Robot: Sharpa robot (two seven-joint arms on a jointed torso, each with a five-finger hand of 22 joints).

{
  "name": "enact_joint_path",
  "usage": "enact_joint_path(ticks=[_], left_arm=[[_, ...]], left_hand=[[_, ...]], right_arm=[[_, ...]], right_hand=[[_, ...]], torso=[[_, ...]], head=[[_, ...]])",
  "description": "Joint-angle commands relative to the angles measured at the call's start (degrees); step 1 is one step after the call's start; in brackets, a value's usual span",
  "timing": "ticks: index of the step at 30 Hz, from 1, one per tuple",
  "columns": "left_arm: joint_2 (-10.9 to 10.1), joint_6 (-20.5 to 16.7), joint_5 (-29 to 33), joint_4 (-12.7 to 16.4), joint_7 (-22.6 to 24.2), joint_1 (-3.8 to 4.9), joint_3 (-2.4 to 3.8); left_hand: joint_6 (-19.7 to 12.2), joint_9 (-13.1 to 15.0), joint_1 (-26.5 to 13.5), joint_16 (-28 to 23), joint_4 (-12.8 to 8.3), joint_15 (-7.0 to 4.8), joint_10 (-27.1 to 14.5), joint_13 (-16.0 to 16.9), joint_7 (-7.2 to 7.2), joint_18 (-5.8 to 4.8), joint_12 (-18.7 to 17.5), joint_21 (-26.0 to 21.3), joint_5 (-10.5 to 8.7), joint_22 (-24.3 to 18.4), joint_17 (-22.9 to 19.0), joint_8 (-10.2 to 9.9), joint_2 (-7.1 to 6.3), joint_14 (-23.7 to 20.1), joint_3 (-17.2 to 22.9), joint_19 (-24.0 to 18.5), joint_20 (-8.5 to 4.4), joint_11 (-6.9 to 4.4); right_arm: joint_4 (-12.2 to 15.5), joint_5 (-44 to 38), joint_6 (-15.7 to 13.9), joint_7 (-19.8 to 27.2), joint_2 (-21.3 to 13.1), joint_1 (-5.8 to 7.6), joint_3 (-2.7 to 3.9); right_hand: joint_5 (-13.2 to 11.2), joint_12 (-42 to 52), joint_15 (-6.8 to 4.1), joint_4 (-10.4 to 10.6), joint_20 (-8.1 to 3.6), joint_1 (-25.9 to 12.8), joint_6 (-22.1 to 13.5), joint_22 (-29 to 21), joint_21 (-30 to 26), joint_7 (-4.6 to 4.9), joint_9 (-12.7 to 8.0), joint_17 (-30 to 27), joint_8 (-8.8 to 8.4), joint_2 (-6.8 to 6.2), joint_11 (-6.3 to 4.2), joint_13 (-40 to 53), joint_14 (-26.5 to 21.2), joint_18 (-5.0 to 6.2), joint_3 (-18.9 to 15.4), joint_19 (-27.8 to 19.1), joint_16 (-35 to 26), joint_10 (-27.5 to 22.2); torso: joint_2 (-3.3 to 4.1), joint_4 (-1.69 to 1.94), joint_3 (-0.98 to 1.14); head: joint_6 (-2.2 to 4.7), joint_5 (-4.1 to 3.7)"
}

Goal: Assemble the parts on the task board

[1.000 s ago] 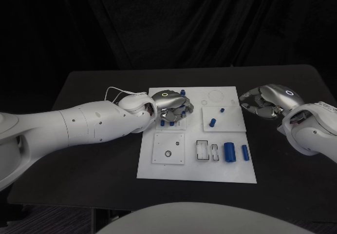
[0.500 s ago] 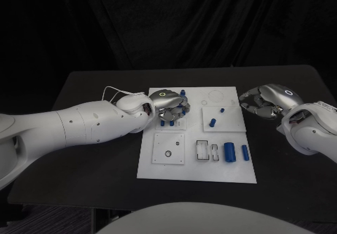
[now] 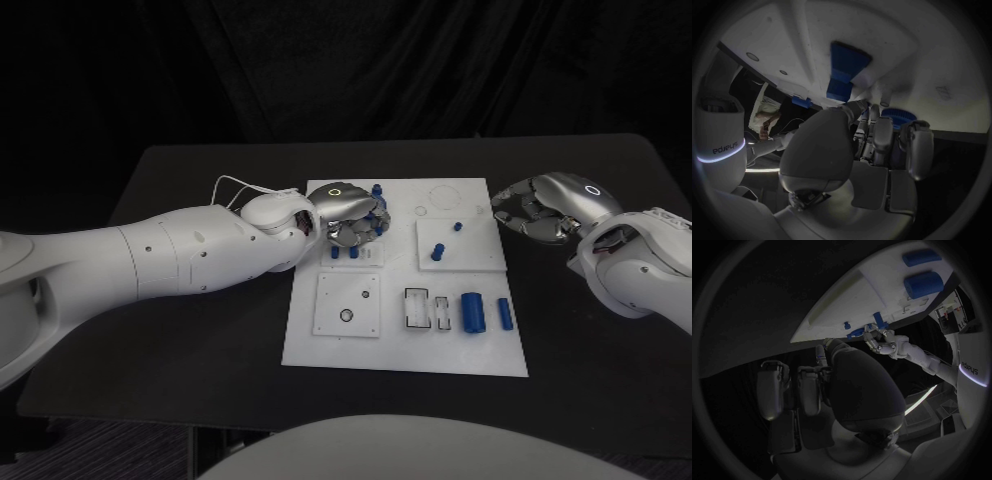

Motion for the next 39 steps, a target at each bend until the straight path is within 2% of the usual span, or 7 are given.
enact_joint_path(ticks=[1, 12, 20, 24, 29, 34, 39], left_arm=[[0.2, 0.9, -0.4, 0.0, 0.8, -0.05, -0.12], [-0.2, -0.7, -0.4, 0.1, 1.9, -0.05, -0.12], [-2.1, -5.7, -0.4, 2.2, 1.9, 0.11, -0.05], [-3.3, -7.5, -0.4, 3.8, 1.5, 0.71, 0.06], [-5.3, -8.5, -0.4, 6.4, 0.4, 2.42, 0.14], [-7.1, -8.4, -0.4, 7.9, -0.5, 3.81, 0.15], [-8.2, -6.6, -0.4, 8.4, -1.1, 4.42, 0.07]], left_hand=[[2.1, 1.3, 0.2, 0.3, -0.6, -0.83, 2.1, -0.5, -0.25, -1.1, 0.1, 1.1, -0.38, 13.2, 0.3, 1.3, 1.13, 0.8, -0.5, 1.5, -0.23, -0.99], [3.6, 2.3, 0.2, 0.3, -1.3, -1.5, 4.9, -1.9, -0.48, -1.42, -1.1, 2.1, -0.24, 13.6, 0.2, 1.9, 1.48, 1.6, -1.0, 2.5, -0.56, -1.7], [3.8, 2.3, 0.0, 0.3, -1.3, -1.48, 5.2, -2.3, -0.43, -1.47, -1.6, 2.3, -0.06, 13.7, 0.3, 1.8, 1.33, 1.8, -1.1, 2.7, -0.61, -1.63], [3.9, 2.4, -0.2, 0.2, -1.2, -1.46, 5.4, -2.6, -0.43, -1.46, -2.0, 2.3, -0.16, 13.7, 0.1, 1.8, 1.23, 1.8, -1.2, 2.7, -0.64, -1.59], [4.1, 2.5, -0.6, 0.1, -0.9, -1.42, 5.7, -3.1, -0.42, -1.43, -2.6, 2.2, -0.39, 13.6, -0.2, 1.7, 1.13, 1.7, -1.3, 2.6, -0.67, -1.55], [4.2, 2.5, -0.8, -0.1, -0.8, -1.4, 5.8, -3.3, -0.46, -1.36, -2.8, 2.0, -0.55, 13.5, -0.6, 1.7, 1.04, 1.5, -1.4, 2.3, -0.67, -1.56], [3.8, 2.4, -0.9, -0.3, -0.7, -1.39, 5.9, -3.7, -0.49, -1.31, -3.4, 1.8, -0.72, 13.5, -0.9, 1.3, 1.01, 1.3, -1.4, 2.1, -0.68, -1.52]], right_arm=[[0.0, 0.0, 0.0, -0.1, 0.1, -0.11, 0.03], [0.0, 0.0, -0.1, -0.1, 0.0, -0.11, 0.03], [-0.1, 0.0, 0.0, -0.1, 0.0, -0.12, 0.03], [-0.2, 0.0, 0.1, -0.1, 0.1, -0.12, 0.03], [-0.4, 0.0, 0.2, -0.1, 0.2, -0.12, 0.03], [-0.5, 0.0, 0.3, -0.2, 0.2, -0.12, 0.03], [-0.6, 0.0, 0.4, -0.2, 0.3, -0.12, 0.03]], right_hand=[[0.3, -0.2, -0.3, 0.2, -0.39, -0.4, 0.5, 12.9, 0.1, 0.07, 0.0, 14.5, -0.22, -0.1, -0.14, 11.6, 5.7, 0.33, 0.0, 2.9, 0.1, 2.9], [0.3, -0.2, -0.3, 0.2, -0.39, -0.4, 0.5, 12.9, 0.1, 0.07, 0.0, 14.5, -0.22, -0.1, -0.14, 11.6, 5.7, 0.33, 0.0, 2.9, 0.1, 2.9], [0.3, -0.2, -0.3, 0.2, -0.39, -0.4, 0.6, 12.9, 0.0, 0.07, 0.0, 14.5, -0.17, -0.11, -0.14, 11.6, 5.7, 0.33, 0.0, 2.9, 0.0, 2.9], [0.3, -0.2, -0.3, 0.2, -0.39, -0.4, 0.6, 12.9, 0.0, 0.07, 0.0, 14.5, -0.17, -0.11, -0.14, 11.6, 5.7, 0.33, 0.0, 2.9, 0.0, 2.9], [0.3, -0.3, -0.3, 0.2, -0.39, -0.4, 0.6, 12.8, 0.0, 0.08, 0.0, 14.5, -0.18, -0.14, -0.13, 11.6, 5.7, 0.35, 0.0, 2.9, 0.0, 2.8], [0.3, -0.3, -0.3, 0.2, -0.39, -0.4, 0.6, 12.8, 0.0, 0.08, 0.0, 14.5, -0.18, -0.14, -0.13, 11.6, 5.7, 0.35, 0.0, 2.9, 0.0, 2.8], [0.3, -0.3, -0.3, 0.2, -0.39, -0.4, 0.6, 12.8, 0.0, 0.08, 0.0, 14.5, -0.18, -0.14, -0.13, 11.6, 5.7, 0.35, 0.0, 2.9, 0.0, 2.8]], torso=[[0.0, -0.11, -0.02], [0.01, -0.14, 0.06], [-0.09, -0.07, 0.06], [-0.1, -0.08, 0.02], [-0.09, 0.01, -0.04], [-0.25, 0.13, 0.06], [-0.18, 0.12, 0.09]], head=[[-0.01, 0.05], [-0.01, 0.02], [-0.01, 0.08], [-0.01, 0.33], [-0.01, 0.29], [-0.01, 0.17], [-0.01, 0.16]])
